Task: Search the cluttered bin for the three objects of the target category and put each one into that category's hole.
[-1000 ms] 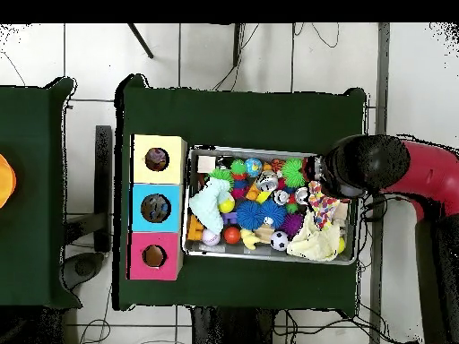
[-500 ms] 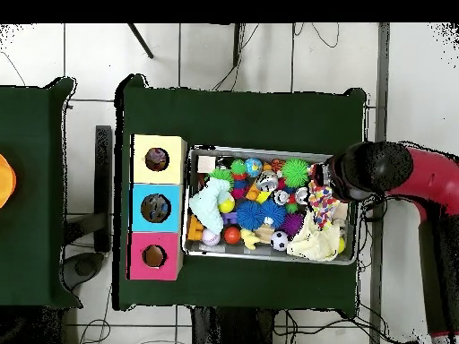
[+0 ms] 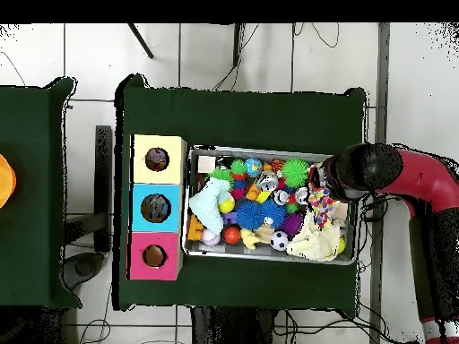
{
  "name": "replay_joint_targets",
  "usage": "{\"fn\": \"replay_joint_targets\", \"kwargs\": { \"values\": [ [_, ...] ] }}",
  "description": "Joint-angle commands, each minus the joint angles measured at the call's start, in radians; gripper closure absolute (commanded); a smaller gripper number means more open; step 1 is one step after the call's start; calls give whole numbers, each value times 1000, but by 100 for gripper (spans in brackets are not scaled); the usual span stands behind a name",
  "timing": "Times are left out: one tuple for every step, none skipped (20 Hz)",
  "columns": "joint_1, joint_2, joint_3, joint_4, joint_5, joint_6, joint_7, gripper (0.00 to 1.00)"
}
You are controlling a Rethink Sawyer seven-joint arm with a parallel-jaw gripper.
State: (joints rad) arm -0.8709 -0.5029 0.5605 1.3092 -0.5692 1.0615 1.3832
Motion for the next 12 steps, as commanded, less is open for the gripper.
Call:
{"fn": "replay_joint_targets", "kwargs": {
  "values": [
    [-11,107,58,-47,-86,-70,-325,0],
    [-11,115,58,-54,-90,-68,-324,0],
    [-10,118,60,-57,-94,-68,-325,0],
    [-11,121,60,-57,-99,-73,-323,0],
    [-11,123,62,-58,-102,-74,-323,0],
    [-14,126,62,-57,-108,-81,-324,0],
    [-15,130,63,-62,-112,-81,-325,0],
    [-15,141,67,-78,-116,-73,-336,0],
    [-16,148,70,-88,-116,-66,-343,0],
    [-15,151,73,-104,-118,-51,-354,0],
    [-15,151,76,-113,-119,-41,-361,0],
    [-13,147,79,-125,-119,-24,-372,0]
  ]
}}
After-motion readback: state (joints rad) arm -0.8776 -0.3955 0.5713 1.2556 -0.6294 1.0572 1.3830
